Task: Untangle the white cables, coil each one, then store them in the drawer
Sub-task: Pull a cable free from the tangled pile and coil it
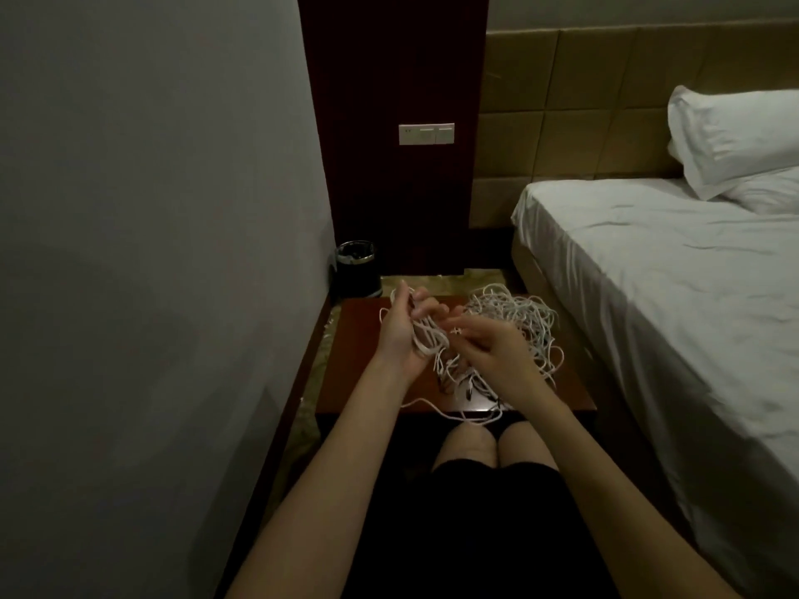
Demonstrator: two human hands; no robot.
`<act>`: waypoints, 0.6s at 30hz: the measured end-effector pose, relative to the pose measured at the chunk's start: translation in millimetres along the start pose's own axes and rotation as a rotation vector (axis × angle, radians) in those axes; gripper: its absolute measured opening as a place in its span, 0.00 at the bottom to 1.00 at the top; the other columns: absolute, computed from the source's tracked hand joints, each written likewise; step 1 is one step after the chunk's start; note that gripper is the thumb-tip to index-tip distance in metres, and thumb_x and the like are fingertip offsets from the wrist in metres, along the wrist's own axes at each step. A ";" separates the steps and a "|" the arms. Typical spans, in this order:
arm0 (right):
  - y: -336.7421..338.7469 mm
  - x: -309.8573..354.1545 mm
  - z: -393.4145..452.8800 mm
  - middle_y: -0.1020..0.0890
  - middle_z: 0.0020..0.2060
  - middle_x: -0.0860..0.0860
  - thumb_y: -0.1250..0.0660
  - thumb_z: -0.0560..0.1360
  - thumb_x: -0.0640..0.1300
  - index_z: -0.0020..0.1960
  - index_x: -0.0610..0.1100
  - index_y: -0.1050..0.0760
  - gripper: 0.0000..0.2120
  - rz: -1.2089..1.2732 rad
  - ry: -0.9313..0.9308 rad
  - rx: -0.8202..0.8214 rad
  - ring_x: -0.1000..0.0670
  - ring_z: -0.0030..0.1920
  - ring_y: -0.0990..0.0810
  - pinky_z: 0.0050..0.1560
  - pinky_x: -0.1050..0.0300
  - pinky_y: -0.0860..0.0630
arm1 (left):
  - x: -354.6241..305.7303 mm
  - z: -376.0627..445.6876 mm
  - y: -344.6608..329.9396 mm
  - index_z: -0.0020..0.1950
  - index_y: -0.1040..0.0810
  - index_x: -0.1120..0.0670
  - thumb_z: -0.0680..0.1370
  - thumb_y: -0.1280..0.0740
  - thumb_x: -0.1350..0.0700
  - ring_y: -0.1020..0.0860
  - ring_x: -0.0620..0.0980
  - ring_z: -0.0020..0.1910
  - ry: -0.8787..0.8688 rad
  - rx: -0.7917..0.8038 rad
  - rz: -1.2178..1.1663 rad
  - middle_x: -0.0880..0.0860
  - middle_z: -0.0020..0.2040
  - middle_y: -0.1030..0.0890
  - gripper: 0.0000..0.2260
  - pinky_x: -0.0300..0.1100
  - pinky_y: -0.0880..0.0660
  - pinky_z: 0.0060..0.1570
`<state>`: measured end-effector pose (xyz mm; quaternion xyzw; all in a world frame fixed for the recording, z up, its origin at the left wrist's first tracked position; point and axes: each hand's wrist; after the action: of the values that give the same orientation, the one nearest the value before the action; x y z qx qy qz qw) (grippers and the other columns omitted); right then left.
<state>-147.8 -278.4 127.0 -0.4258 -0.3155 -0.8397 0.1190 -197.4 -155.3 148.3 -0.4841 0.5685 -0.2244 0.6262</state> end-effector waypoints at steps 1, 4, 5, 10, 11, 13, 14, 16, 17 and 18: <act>0.7 2.5 -8.9 0.15 0.37 0.45 0.30 0.75 0.38 0.51 0.47 0.21 0.07 0.047 -0.014 0.012 0.45 0.34 0.16 0.38 0.53 0.19 | 0.3 -5.0 2.4 0.35 0.36 0.53 0.84 0.49 0.45 0.31 0.43 0.19 -0.005 -0.004 -0.003 0.46 0.20 0.36 0.21 0.41 0.22 0.38; 6.2 4.5 -32.7 0.15 0.34 0.47 0.29 0.74 0.40 0.50 0.42 0.23 0.06 0.067 -0.071 -0.024 0.47 0.36 0.16 0.38 0.55 0.20 | 1.2 -18.7 8.2 0.34 0.36 0.54 0.84 0.48 0.45 0.38 0.41 0.15 0.004 0.015 -0.030 0.46 0.19 0.38 0.21 0.33 0.32 0.19; 7.5 5.8 -41.0 0.16 0.35 0.48 0.29 0.74 0.40 0.49 0.42 0.22 0.05 0.036 -0.070 -0.016 0.50 0.36 0.16 0.39 0.58 0.20 | 1.5 -23.5 9.8 0.34 0.36 0.54 0.84 0.48 0.44 0.40 0.40 0.15 0.017 0.034 0.001 0.46 0.19 0.38 0.21 0.32 0.36 0.16; -4.6 22.2 -77.5 0.16 0.38 0.52 0.29 0.75 0.40 0.47 0.44 0.17 0.03 -0.188 0.039 0.075 0.57 0.39 0.19 0.45 0.64 0.22 | 13.8 -47.9 14.2 0.34 0.37 0.53 0.84 0.49 0.43 0.42 0.40 0.15 0.059 0.113 0.215 0.46 0.20 0.39 0.22 0.32 0.45 0.13; -6.1 26.7 -80.5 0.15 0.40 0.51 0.29 0.75 0.40 0.47 0.43 0.16 0.03 -0.198 0.051 0.079 0.57 0.41 0.18 0.48 0.65 0.22 | 17.5 -51.8 14.3 0.34 0.37 0.53 0.84 0.49 0.43 0.42 0.40 0.15 0.072 0.107 0.238 0.46 0.21 0.39 0.22 0.32 0.46 0.13; -6.8 35.7 -79.4 0.15 0.43 0.52 0.29 0.74 0.39 0.48 0.41 0.16 0.04 -0.234 0.067 0.116 0.57 0.44 0.18 0.52 0.66 0.23 | 23.5 -57.8 12.8 0.33 0.37 0.53 0.83 0.48 0.43 0.42 0.40 0.15 0.090 0.089 0.295 0.46 0.22 0.39 0.22 0.32 0.47 0.15; -5.9 39.2 -76.4 0.15 0.43 0.54 0.28 0.73 0.39 0.47 0.41 0.16 0.04 -0.241 0.068 0.147 0.58 0.45 0.18 0.52 0.67 0.24 | 25.0 -59.3 12.1 0.33 0.37 0.53 0.83 0.48 0.43 0.43 0.41 0.15 0.092 0.083 0.323 0.46 0.22 0.39 0.22 0.32 0.47 0.16; -5.7 44.7 -69.9 0.18 0.40 0.58 0.28 0.73 0.39 0.46 0.41 0.16 0.03 -0.251 0.049 0.195 0.63 0.41 0.21 0.48 0.71 0.27 | 24.4 -60.4 12.3 0.33 0.37 0.53 0.83 0.48 0.43 0.43 0.41 0.16 0.096 0.088 0.344 0.46 0.22 0.40 0.22 0.32 0.47 0.17; -6.2 46.0 -67.6 0.18 0.37 0.57 0.27 0.73 0.41 0.45 0.42 0.16 0.03 -0.269 0.036 0.198 0.64 0.37 0.23 0.43 0.72 0.29 | 22.1 -60.7 12.5 0.33 0.37 0.53 0.83 0.48 0.43 0.43 0.41 0.16 0.096 0.091 0.336 0.46 0.22 0.39 0.22 0.32 0.47 0.17; -6.8 45.5 -66.8 0.19 0.34 0.55 0.27 0.73 0.44 0.44 0.43 0.17 0.04 -0.286 0.019 0.187 0.63 0.33 0.25 0.39 0.72 0.31 | 19.0 -60.4 13.1 0.33 0.36 0.53 0.83 0.48 0.43 0.43 0.41 0.15 0.094 0.094 0.322 0.46 0.22 0.39 0.22 0.32 0.47 0.17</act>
<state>-221.4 -312.2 130.8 -0.3557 -0.4484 -0.8190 0.0404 -252.2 -186.7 134.6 -0.3458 0.6562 -0.1698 0.6489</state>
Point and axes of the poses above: each hand's wrist, its own z-axis towards the middle knuckle, its own y-axis out of the back of the hand, x = y × z
